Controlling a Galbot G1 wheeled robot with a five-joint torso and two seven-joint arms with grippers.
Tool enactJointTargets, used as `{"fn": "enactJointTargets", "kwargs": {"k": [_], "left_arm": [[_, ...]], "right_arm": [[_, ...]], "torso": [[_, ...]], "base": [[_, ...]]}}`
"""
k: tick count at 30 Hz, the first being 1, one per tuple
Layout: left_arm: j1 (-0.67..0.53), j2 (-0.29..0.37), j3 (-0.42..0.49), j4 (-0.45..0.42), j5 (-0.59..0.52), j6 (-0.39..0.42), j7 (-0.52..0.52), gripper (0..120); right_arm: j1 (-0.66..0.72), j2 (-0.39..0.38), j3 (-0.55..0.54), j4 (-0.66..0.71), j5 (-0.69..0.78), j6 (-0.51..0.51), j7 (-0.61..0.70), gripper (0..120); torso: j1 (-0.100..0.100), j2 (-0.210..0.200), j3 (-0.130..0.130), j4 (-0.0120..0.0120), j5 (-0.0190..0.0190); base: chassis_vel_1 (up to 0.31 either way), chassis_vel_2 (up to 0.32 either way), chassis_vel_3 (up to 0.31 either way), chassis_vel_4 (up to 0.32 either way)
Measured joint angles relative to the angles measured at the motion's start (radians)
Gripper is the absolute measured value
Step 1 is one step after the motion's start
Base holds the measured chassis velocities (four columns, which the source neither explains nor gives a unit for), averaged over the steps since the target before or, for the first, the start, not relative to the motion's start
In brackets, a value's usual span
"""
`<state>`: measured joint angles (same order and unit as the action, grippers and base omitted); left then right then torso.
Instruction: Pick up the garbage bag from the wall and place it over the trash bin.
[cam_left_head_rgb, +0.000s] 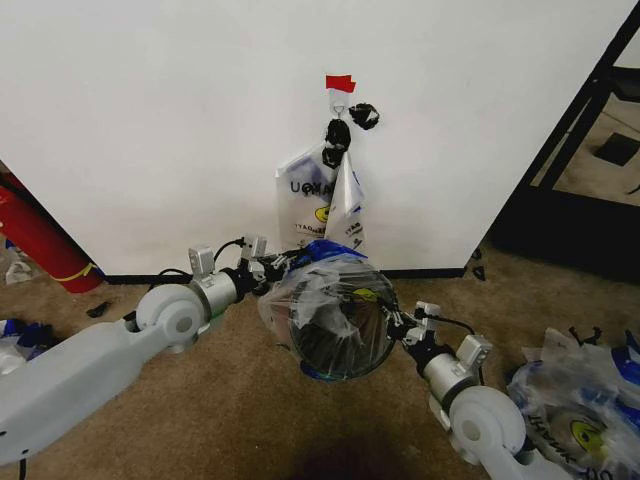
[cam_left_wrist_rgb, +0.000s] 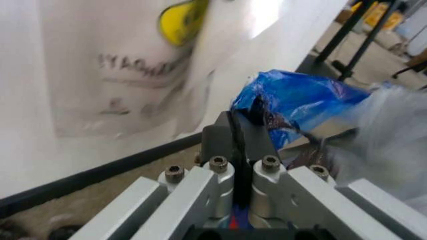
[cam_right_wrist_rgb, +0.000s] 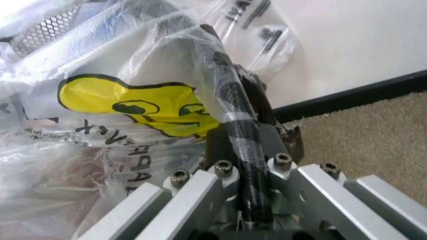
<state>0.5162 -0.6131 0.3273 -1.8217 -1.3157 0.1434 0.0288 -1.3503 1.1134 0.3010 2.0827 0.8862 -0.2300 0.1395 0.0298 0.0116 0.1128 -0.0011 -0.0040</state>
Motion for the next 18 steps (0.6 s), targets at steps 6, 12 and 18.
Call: {"fn": "enactJointTargets", "kwargs": {"k": [6, 12, 18], "left_arm": [[-0.016, -0.038, 0.030, 0.065, 0.024, -0.008, 0.002, 0], [-0.040, -0.080, 0.068, 0.140, 0.045, -0.010, 0.012, 0], [-0.029, -0.072, 0.084, 0.162, 0.093, -0.011, 0.020, 0]], "right_arm": [[-0.003, -0.006, 0.001, 0.008, 0.010, 0.003, -0.013, 0], [-0.003, -0.006, 0.001, 0.019, 0.021, 0.004, -0.020, 0], [-0.003, -0.005, 0.003, 0.023, 0.026, 0.004, -0.019, 0]], "torso": [[0.000, 0.000, 0.000, -0.0001, 0.0000], [0.000, 0.000, 0.000, -0.0003, 0.0000], [0.000, 0.000, 0.000, 0.0002, -0.0001]], "base": [[0.000, 0.000, 0.000, 0.000], [0.000, 0.000, 0.000, 0.000], [0.000, 0.000, 0.000, 0.000]]}}
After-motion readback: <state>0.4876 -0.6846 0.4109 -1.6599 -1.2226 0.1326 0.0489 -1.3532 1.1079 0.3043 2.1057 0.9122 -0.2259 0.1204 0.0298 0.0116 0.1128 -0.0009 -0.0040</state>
